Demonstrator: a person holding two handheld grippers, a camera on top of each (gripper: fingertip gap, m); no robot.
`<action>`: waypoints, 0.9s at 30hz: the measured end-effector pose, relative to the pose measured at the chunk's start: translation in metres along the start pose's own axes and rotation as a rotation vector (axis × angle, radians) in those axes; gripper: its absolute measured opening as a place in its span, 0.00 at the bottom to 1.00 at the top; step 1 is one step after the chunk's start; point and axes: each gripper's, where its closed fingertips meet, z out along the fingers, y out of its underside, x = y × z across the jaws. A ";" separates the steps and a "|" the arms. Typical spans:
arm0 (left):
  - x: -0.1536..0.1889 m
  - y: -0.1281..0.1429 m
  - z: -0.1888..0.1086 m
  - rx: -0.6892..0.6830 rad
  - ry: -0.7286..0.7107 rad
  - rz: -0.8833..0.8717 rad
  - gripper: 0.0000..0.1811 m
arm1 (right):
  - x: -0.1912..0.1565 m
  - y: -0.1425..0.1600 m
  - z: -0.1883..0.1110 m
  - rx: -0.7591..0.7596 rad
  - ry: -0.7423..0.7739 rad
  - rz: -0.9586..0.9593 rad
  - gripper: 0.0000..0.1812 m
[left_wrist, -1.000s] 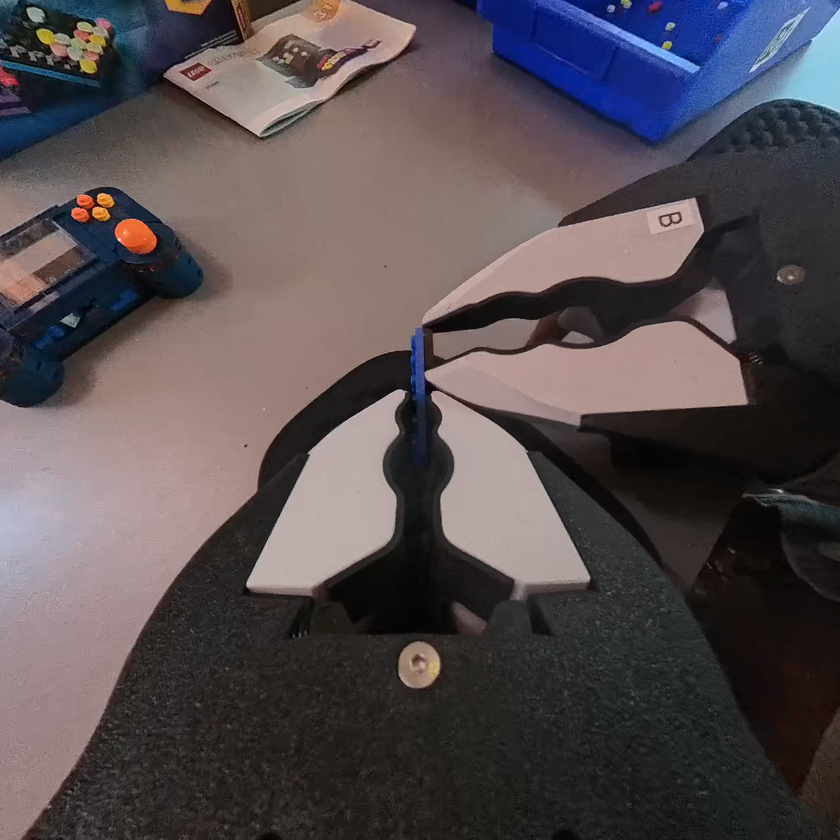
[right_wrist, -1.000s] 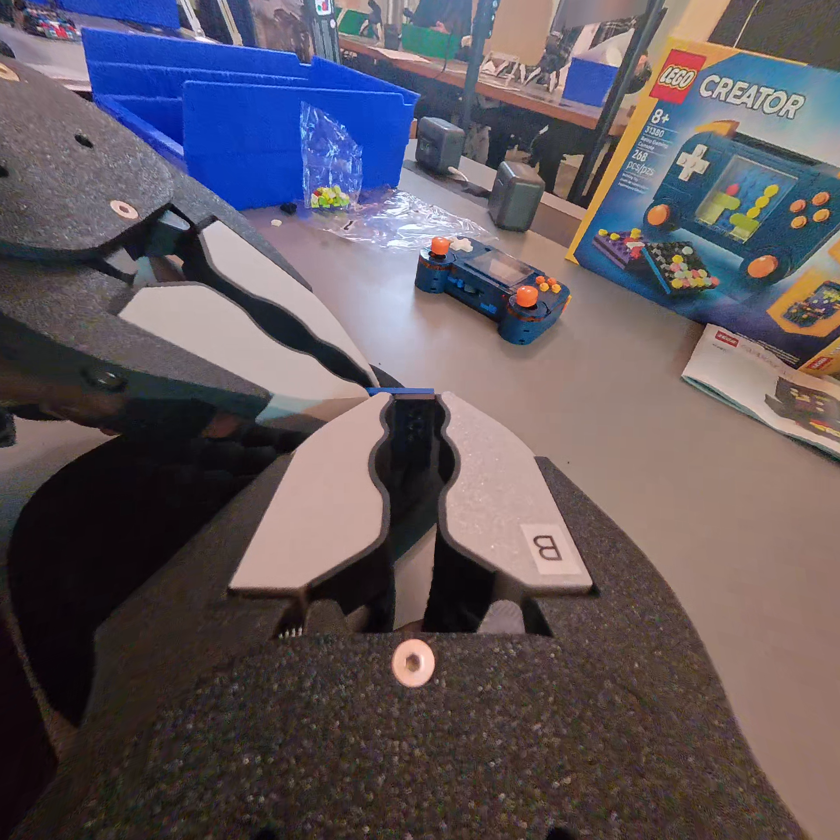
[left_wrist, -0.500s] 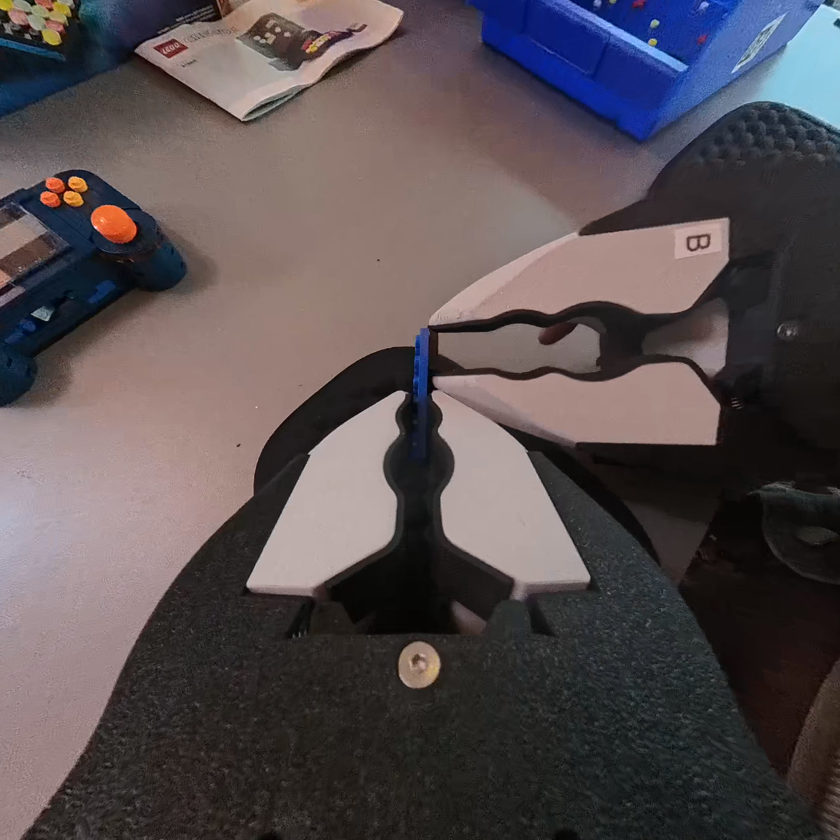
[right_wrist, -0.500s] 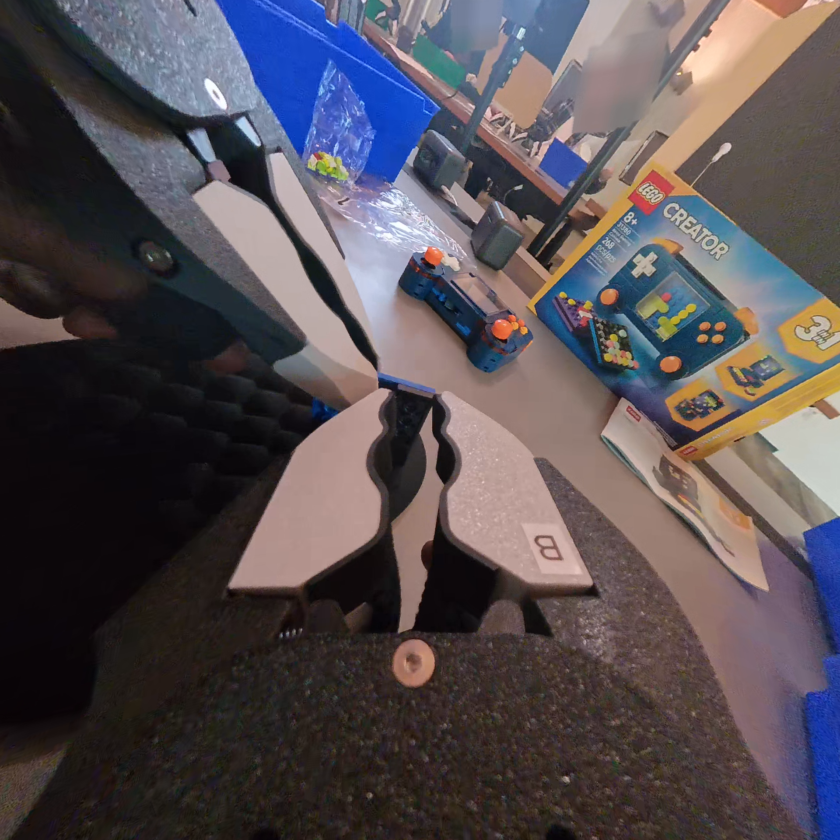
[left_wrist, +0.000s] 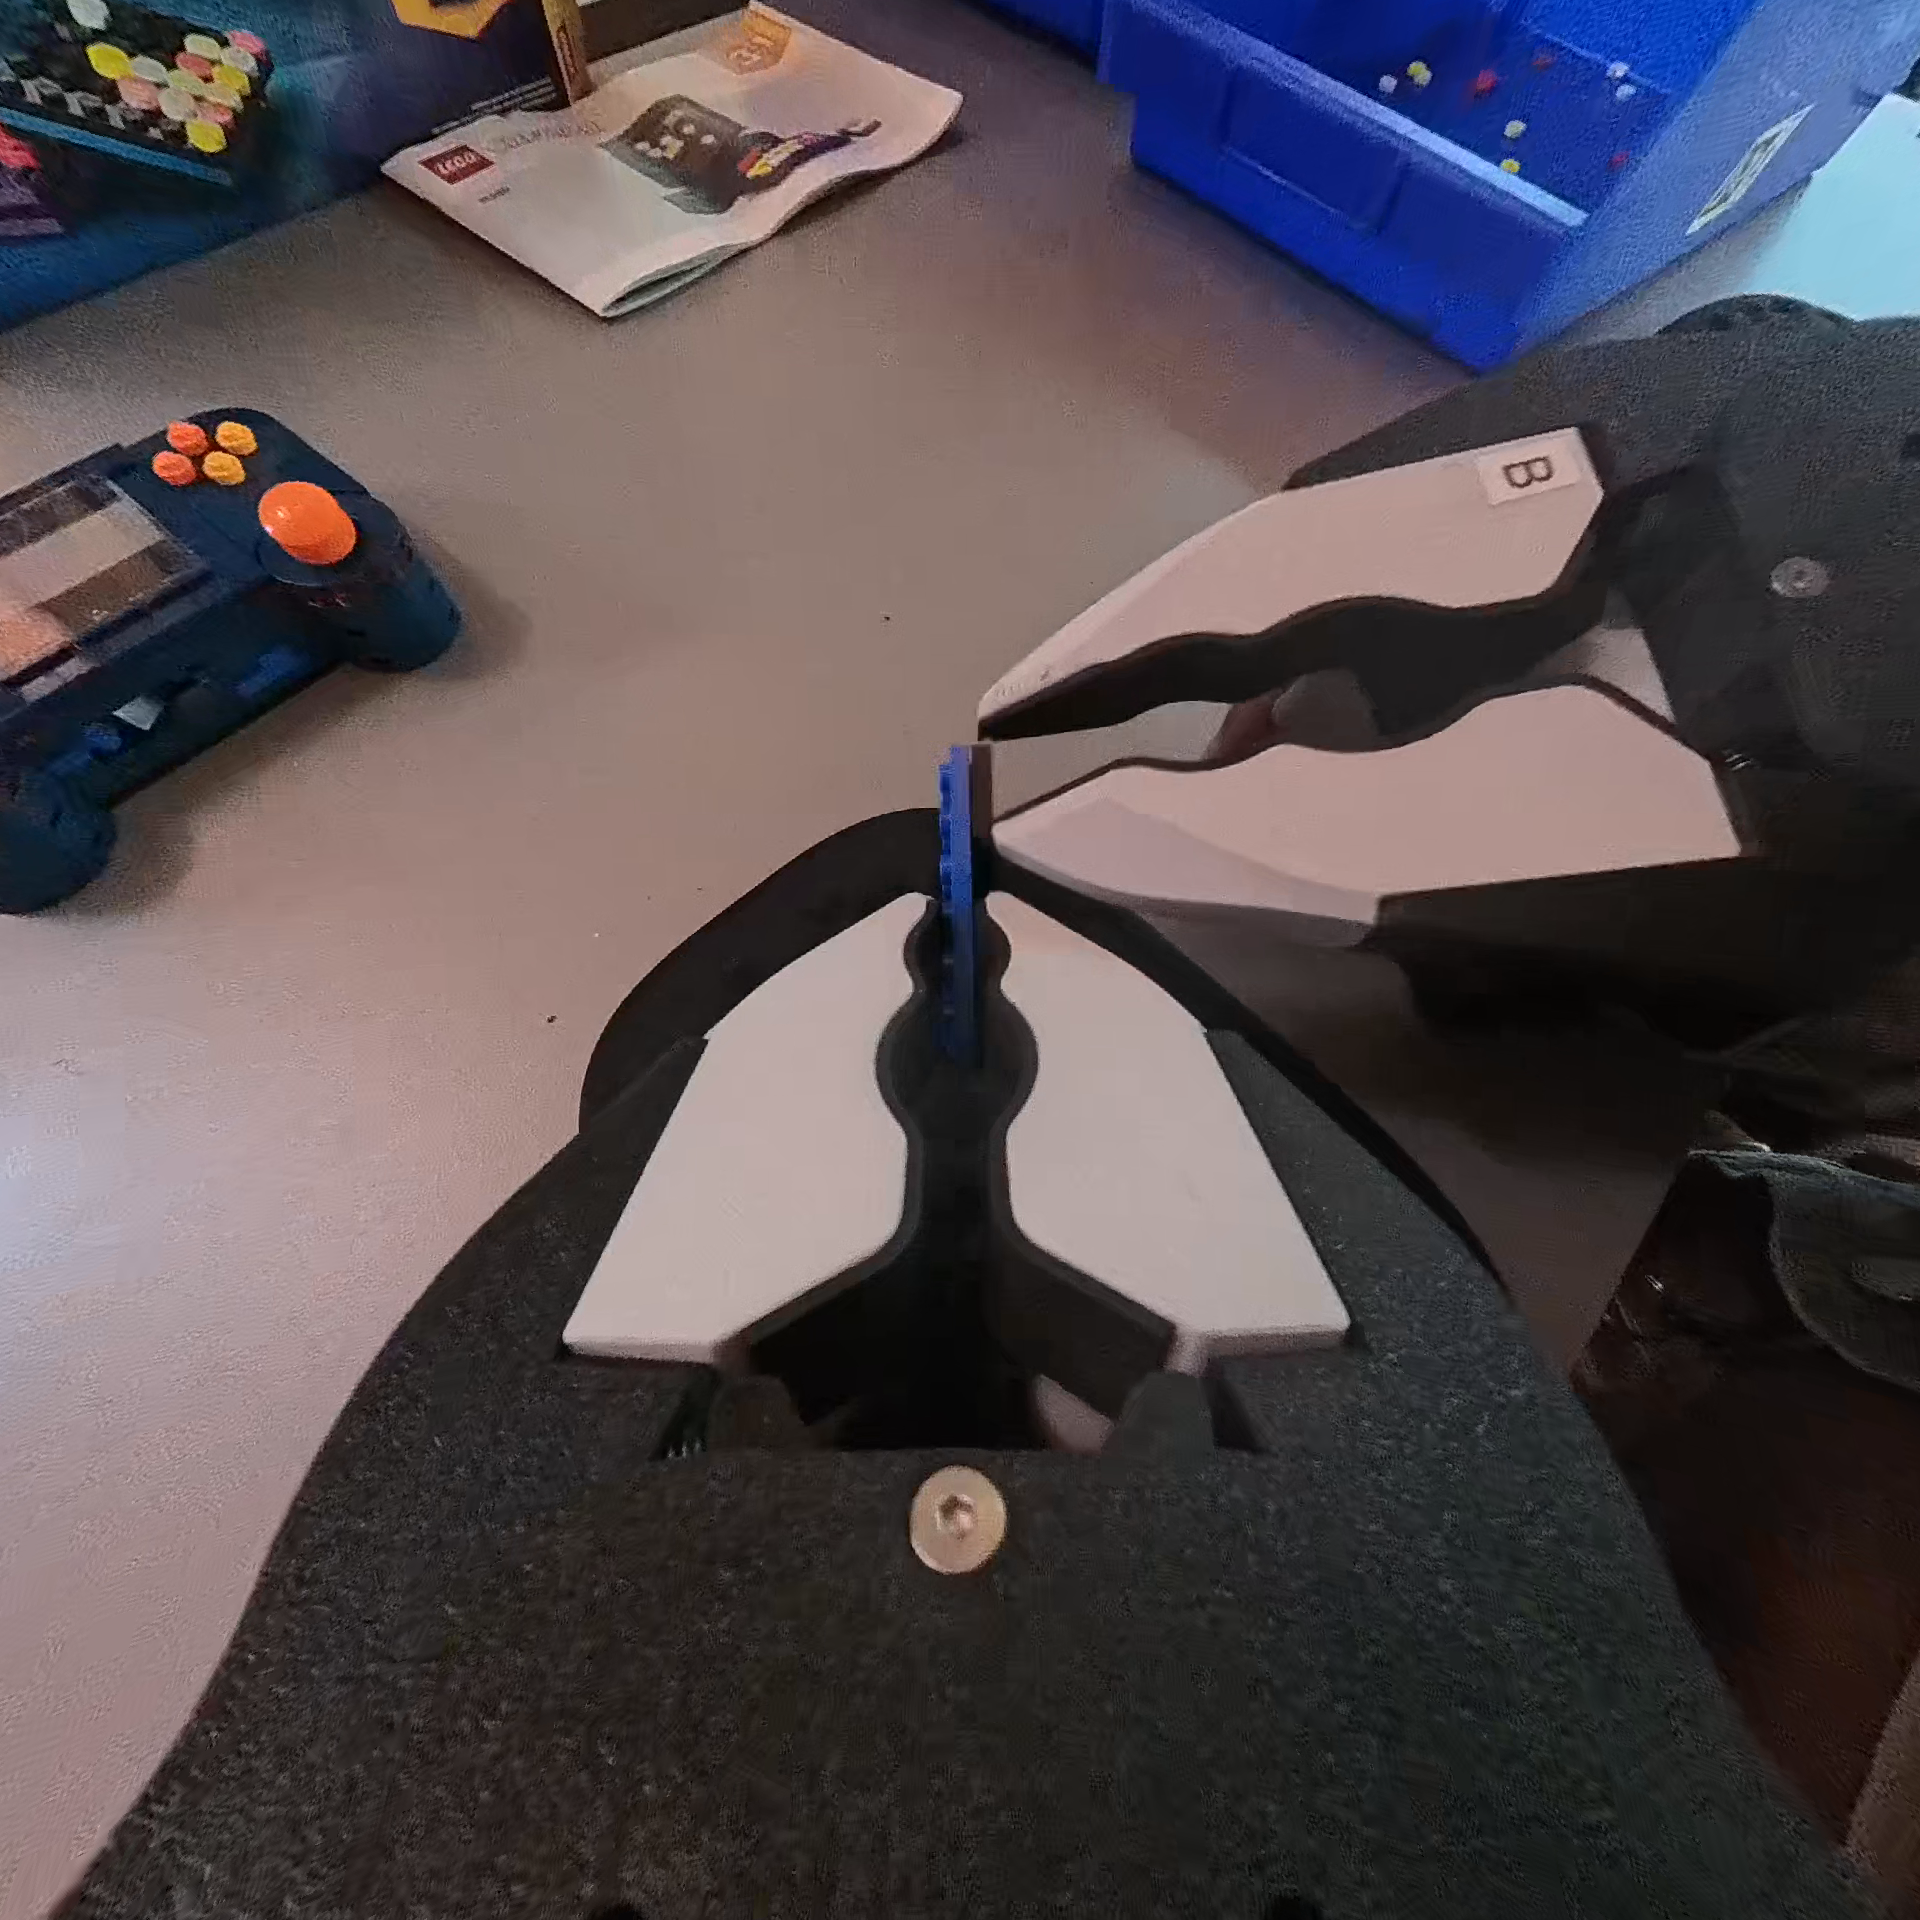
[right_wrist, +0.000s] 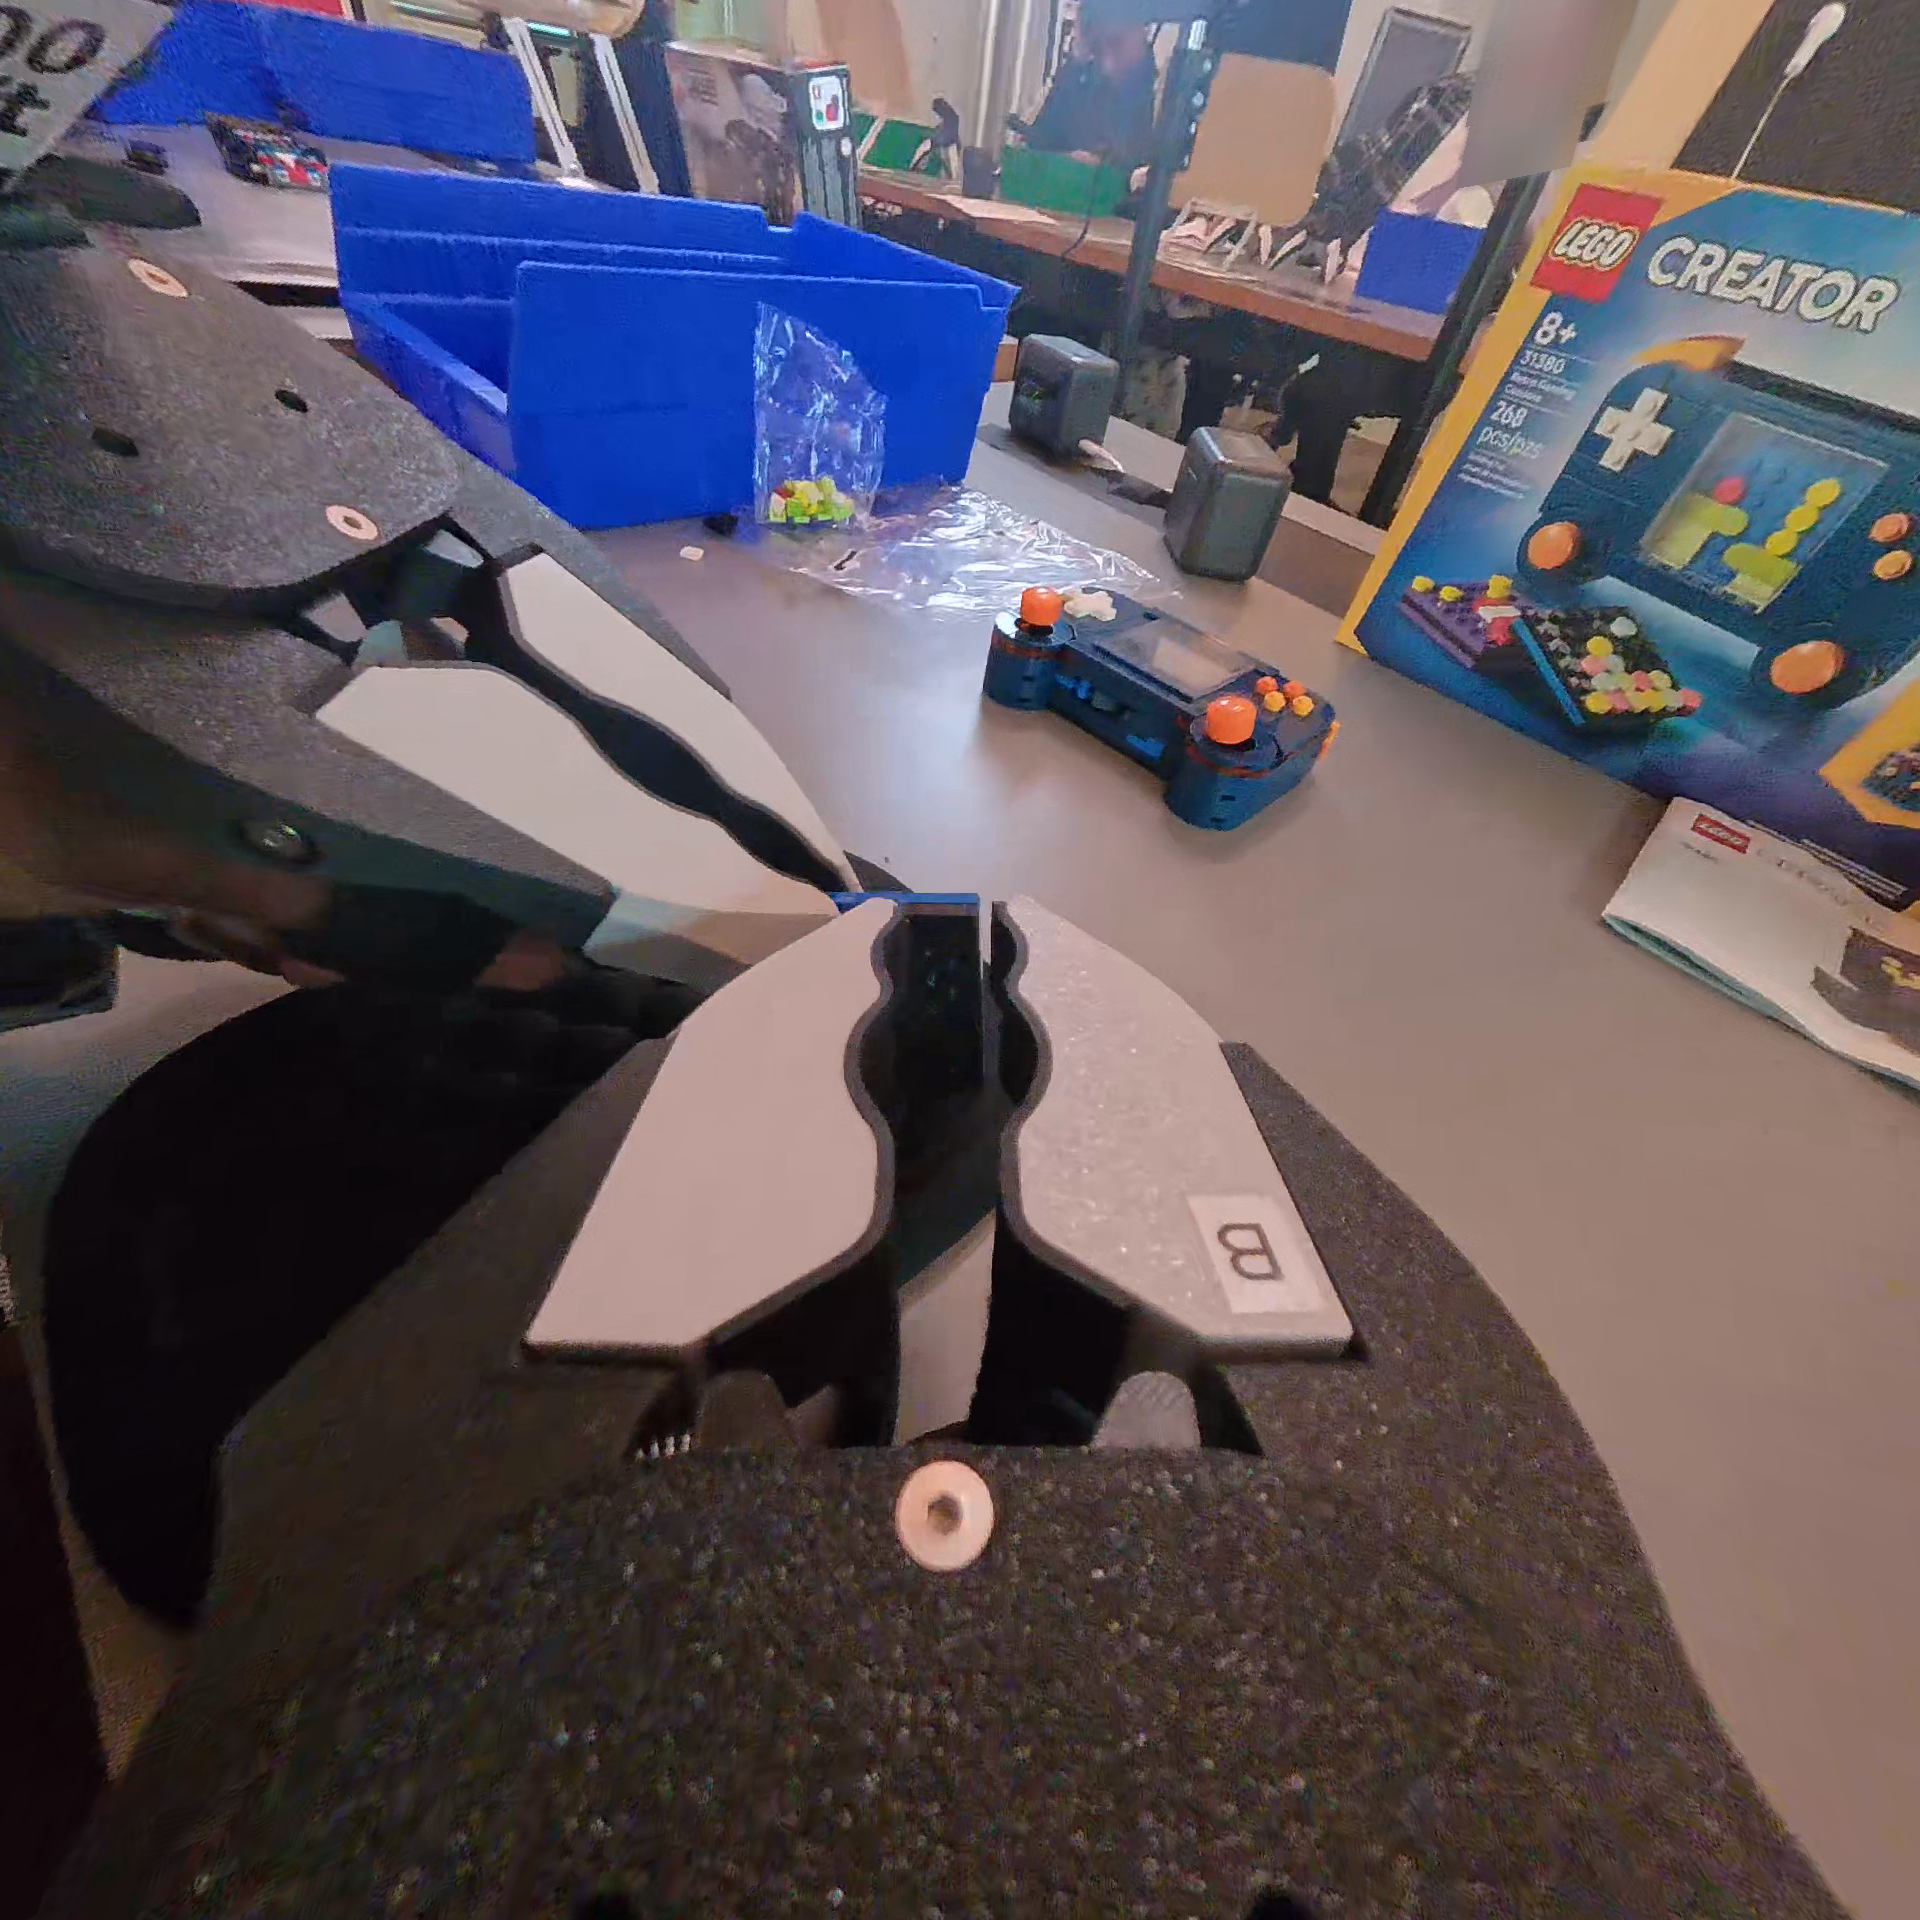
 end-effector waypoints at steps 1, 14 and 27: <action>0.000 0.000 0.000 0.009 0.003 -0.011 0.03 | -0.001 0.002 0.001 -0.019 -0.002 0.001 0.09; -0.001 0.006 -0.001 0.017 0.071 -0.076 0.03 | -0.006 0.004 0.007 -0.037 0.011 -0.099 0.08; 0.008 -0.020 -0.052 0.093 0.538 -0.186 0.05 | -0.048 -0.006 -0.006 0.043 -0.457 -0.082 0.09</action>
